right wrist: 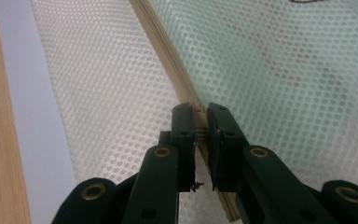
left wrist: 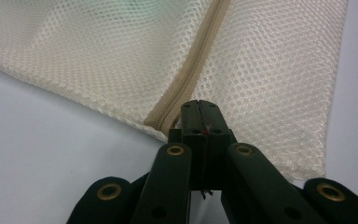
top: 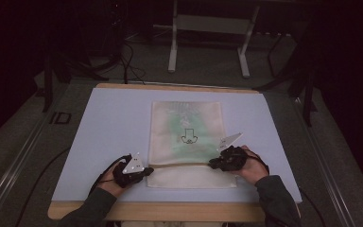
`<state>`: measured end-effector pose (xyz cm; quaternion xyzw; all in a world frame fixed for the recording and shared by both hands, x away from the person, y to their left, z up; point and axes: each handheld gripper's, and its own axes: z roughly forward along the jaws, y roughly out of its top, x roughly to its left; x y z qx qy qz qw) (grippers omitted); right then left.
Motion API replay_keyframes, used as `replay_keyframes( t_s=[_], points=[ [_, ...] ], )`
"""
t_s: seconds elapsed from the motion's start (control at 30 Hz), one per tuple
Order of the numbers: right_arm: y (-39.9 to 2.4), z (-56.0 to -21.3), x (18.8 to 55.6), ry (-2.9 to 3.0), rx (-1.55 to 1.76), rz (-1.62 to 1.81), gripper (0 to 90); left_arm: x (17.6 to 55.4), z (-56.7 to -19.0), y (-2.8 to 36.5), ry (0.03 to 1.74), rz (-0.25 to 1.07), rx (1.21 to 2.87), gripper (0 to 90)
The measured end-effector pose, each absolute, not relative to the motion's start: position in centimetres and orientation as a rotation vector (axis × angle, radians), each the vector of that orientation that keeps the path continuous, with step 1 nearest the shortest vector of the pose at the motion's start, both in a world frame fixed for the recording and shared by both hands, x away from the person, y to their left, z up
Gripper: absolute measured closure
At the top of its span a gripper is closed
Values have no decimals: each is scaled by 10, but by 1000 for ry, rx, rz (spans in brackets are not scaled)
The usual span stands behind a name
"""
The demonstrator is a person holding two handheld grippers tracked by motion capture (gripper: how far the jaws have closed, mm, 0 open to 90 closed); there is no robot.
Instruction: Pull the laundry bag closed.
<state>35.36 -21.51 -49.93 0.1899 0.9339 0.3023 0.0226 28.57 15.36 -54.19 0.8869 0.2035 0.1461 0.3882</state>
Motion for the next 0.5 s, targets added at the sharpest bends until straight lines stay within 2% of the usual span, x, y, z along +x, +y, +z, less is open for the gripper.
replay_keyframes(
  t_s=[0.5],
  points=[
    [-225, -499, 353, 2883, 614, 946, 820, 286, -542, 154, 518, 370, 2256, 896]
  ],
)
